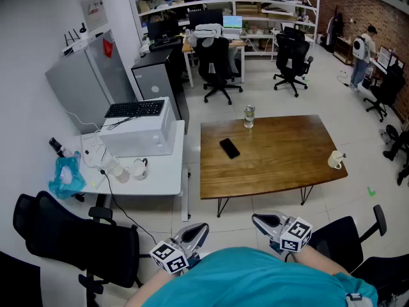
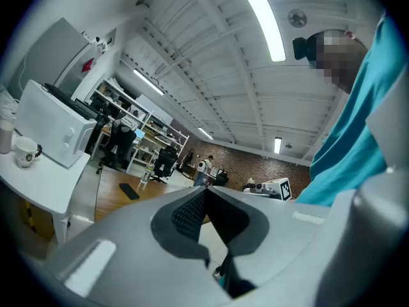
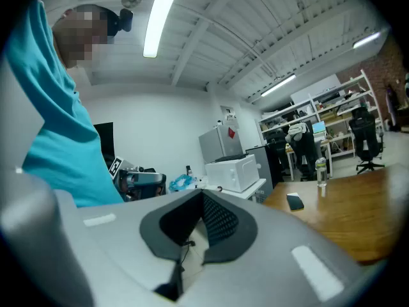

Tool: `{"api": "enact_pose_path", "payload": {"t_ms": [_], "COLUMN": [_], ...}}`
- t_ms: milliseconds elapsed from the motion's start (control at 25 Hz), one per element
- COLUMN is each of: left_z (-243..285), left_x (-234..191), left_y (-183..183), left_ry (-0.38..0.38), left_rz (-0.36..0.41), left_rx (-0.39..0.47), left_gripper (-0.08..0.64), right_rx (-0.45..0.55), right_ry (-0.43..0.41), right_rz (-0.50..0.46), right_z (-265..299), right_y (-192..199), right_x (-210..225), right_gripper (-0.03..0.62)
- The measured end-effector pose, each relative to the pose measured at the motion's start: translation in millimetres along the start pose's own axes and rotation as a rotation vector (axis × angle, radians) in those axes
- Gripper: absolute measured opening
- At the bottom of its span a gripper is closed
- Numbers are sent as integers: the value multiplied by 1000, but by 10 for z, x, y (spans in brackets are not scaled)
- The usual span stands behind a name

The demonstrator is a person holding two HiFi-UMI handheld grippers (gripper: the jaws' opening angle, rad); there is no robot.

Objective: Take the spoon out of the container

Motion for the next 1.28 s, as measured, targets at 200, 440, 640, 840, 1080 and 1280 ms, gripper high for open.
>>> {"api": "enact_pose_path", "payload": {"t_ms": [200,440,640,840,1080,1280], "left_z": [465,1249,1928,2515,3122,3501], "left_x": [127,410,568,617,-256,-1205], "left_y": [97,316,529,638,657,258], "left_ry": [17,91,184,287,418,551], "left_rz": [3,18,13,20,-12,-58], "left_rx": [-13,-42,-69,-137,-178,-196], "left_gripper": [-3,-3,-3,-3,-2,-3], "right_rx": [0,-12,-53,-73,-108,-177], "right_ry": [21,81,140,241,354,488], "right_rz": [-19,-40,-69,-74,-82,-79], "right_z": [-369,-1090,-1593,-1933,-1507,-878], "right_y": [-29,1,129,242,659,659], "right_x": [299,653,914,1236,1988,2551], "right_gripper": [2,2,2,2,2,2]}}
Point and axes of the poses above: the fingertips, and each gripper's own axes: z forward along the fingers, x to its right, y out of its underside, the point moved 5 cm from there along -z, backward along the fingers, and after that the axes turned 12 degrees about -z, right-handed, at the moved point
